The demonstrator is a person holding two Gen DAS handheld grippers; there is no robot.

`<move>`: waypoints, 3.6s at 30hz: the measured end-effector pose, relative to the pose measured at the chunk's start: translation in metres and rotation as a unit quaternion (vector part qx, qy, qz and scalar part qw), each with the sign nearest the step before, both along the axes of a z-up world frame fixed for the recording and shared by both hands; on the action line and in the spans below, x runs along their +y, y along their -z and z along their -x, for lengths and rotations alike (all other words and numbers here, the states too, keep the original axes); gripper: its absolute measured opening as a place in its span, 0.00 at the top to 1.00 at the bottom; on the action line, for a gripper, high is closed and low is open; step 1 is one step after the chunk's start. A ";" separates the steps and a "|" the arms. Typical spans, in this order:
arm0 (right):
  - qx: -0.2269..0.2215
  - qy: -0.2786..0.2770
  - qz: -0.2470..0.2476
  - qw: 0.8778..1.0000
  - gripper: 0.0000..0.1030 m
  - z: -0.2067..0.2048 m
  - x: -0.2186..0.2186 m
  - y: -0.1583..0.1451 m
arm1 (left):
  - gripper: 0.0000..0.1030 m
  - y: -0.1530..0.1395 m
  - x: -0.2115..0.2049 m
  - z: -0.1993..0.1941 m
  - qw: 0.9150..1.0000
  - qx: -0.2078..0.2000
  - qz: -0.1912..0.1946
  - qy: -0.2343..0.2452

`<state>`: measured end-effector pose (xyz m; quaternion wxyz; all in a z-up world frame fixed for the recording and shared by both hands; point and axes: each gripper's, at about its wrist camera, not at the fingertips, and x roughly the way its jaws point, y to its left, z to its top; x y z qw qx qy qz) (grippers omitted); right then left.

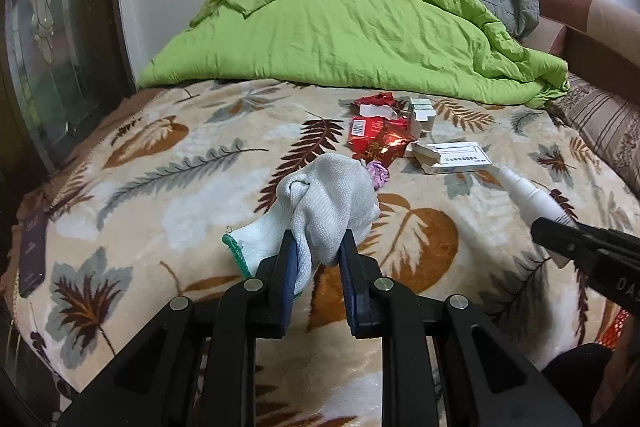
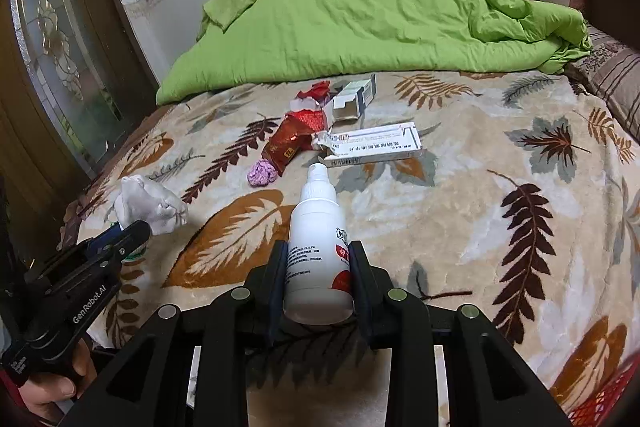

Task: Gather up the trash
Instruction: 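Grasp the white sock with left tool while right tool grasps white bottle, then lift the sock and bottle above the bed with both tools, then carry sock and bottle to the red wastebasket and open both tools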

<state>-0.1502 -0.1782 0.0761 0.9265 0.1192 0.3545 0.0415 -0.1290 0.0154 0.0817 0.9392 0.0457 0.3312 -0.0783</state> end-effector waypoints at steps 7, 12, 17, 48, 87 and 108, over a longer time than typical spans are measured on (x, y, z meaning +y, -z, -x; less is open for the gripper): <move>-0.014 0.000 0.006 1.000 0.69 0.007 0.001 -0.003 | 0.81 0.000 -0.002 0.002 1.000 -0.006 -0.010 -0.004; -0.016 0.001 0.008 1.000 0.69 0.008 0.002 -0.003 | 0.81 0.000 -0.002 0.002 1.000 -0.006 -0.009 -0.003; -0.016 0.001 0.008 1.000 0.69 0.007 0.002 -0.003 | 0.81 0.000 -0.002 0.002 1.000 -0.005 -0.009 -0.003; -0.015 0.001 0.009 1.000 0.69 0.008 0.004 -0.003 | 0.81 0.002 0.002 -0.001 1.000 0.000 -0.005 -0.003; -0.003 0.226 -0.035 0.973 0.69 0.213 -0.178 -0.039 | 0.81 -0.055 -0.194 0.104 0.935 0.067 0.065 0.343; 0.026 0.346 -0.055 0.936 0.59 0.306 -0.248 -0.018 | 0.55 -0.035 -0.309 0.170 0.855 0.154 0.049 0.493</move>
